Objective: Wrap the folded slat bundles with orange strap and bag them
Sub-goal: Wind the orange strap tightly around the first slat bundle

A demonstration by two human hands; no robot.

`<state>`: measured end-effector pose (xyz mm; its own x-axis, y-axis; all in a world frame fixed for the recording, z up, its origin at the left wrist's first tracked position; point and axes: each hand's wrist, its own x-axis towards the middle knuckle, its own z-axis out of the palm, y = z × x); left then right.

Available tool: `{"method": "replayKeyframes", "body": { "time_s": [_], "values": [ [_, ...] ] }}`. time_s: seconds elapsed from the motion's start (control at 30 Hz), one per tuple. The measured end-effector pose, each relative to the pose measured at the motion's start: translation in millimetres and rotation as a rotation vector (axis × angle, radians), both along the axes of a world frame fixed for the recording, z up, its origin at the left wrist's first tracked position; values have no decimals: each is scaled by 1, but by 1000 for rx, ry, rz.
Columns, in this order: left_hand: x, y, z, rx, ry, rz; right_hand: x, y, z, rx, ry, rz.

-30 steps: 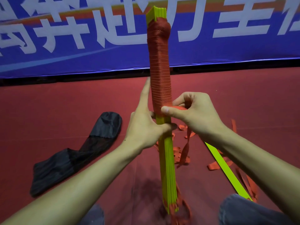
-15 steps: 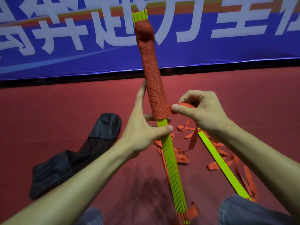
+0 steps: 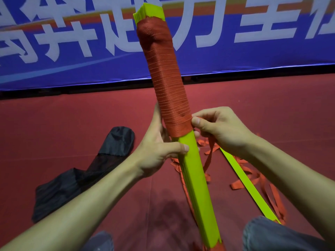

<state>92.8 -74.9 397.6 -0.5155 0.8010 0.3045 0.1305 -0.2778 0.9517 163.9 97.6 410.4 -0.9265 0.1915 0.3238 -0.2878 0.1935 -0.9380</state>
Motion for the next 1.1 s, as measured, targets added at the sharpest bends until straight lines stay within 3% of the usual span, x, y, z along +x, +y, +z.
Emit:
{"method": "replayKeyframes", "body": {
  "time_s": [0.13,0.2,0.3,0.53,0.77,1.1],
  "values": [
    [-2,-4,1,-1,-56,-107,2,-3,1,-98,-111,262],
    [-4,-6,2,-21,-98,-124,2,-6,2,-141,-119,285],
    [-4,-3,2,-35,-126,-80,1,-11,1,-184,-98,197],
    [3,7,3,13,-77,282,0,-15,5,-53,-20,-132],
    [13,17,-5,-83,199,453,-5,-28,6,92,33,-333],
    [0,12,-5,-155,55,481,-9,-27,8,270,8,-362]
  ]
}}
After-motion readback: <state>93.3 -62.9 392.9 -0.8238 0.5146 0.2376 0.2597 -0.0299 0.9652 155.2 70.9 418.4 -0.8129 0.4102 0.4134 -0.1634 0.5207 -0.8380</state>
